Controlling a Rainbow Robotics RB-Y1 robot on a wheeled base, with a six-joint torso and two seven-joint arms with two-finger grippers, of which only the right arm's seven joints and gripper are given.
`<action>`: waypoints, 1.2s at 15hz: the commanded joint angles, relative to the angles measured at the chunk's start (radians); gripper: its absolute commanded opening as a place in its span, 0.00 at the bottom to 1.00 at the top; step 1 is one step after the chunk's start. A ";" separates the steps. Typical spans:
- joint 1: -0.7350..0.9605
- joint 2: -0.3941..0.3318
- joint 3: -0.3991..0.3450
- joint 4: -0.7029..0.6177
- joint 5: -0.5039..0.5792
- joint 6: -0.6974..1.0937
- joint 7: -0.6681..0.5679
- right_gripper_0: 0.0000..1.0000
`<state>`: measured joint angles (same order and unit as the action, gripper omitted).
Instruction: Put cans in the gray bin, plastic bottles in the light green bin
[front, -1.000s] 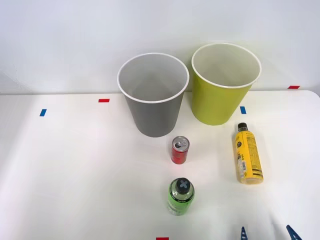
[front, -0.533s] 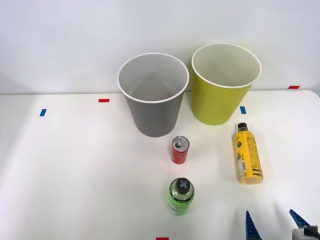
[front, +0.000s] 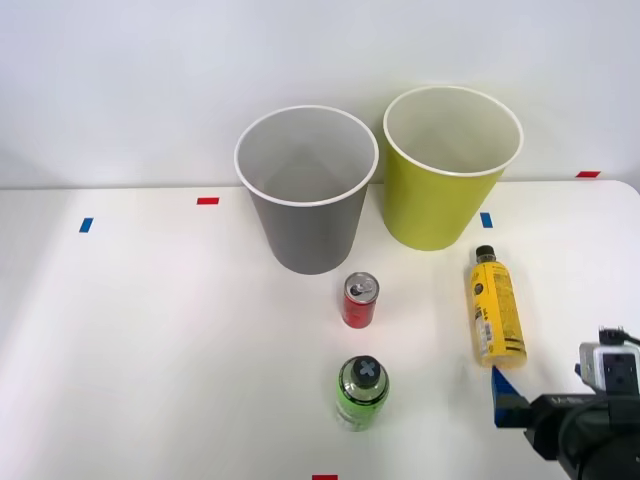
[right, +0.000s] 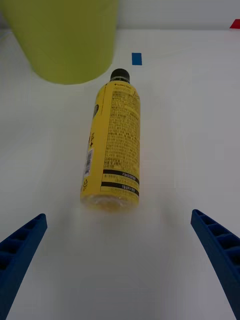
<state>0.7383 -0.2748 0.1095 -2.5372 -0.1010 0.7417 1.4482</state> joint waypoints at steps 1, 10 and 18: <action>-0.192 -0.050 -0.031 -0.012 -0.008 0.274 -0.137 1.00; -0.586 -0.135 -0.077 0.083 -0.166 0.759 -0.344 1.00; -0.792 -0.235 -0.077 0.334 -0.322 0.760 -0.341 1.00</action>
<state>-0.0376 -0.5009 0.0322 -2.2236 -0.4061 1.5016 1.1016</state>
